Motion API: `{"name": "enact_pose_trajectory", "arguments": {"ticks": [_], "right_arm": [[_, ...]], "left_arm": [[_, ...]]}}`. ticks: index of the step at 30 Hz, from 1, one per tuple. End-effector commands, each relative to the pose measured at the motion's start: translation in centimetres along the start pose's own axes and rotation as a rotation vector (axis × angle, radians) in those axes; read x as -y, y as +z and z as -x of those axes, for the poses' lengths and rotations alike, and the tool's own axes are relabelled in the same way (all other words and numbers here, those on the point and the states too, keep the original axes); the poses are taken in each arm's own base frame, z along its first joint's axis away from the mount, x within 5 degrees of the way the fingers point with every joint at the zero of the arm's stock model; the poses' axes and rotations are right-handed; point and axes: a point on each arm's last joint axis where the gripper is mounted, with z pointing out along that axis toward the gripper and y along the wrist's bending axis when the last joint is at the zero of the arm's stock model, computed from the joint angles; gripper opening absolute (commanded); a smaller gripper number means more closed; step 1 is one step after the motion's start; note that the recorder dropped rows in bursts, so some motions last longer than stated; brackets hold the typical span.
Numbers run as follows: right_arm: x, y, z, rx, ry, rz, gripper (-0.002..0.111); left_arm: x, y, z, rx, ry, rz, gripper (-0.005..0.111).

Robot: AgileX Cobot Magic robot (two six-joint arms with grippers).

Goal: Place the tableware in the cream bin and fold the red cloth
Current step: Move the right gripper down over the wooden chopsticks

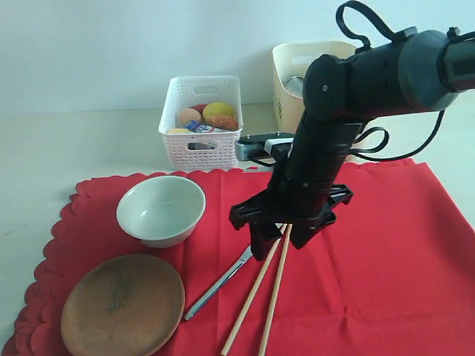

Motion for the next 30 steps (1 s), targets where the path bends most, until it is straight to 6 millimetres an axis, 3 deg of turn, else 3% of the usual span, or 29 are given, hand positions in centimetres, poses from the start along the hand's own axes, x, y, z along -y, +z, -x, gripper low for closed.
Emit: {"name": "enact_pose_trajectory", "arguments": {"ticks": [1,18,22,30], "right_arm": [[0.2,0.3,0.1,0.009,0.128,-0.028,0.061],[-3.6,3.8,-0.2,0.071,0.415,-0.157,0.061],[-3.7,4.7,-0.3,0.057,0.418,-0.181,0.061],[-3.0,4.7,-0.7,0.019,0.365,-0.264,0.061]], "left_arm": [[0.0,0.0,0.0,0.013,0.000,-0.006,0.078],[0.0,0.0,0.0,0.013,0.000,-0.006,0.078],[0.0,0.0,0.0,0.013,0.000,-0.006,0.078],[0.0,0.0,0.0,0.013,0.000,-0.006,0.078]]}}
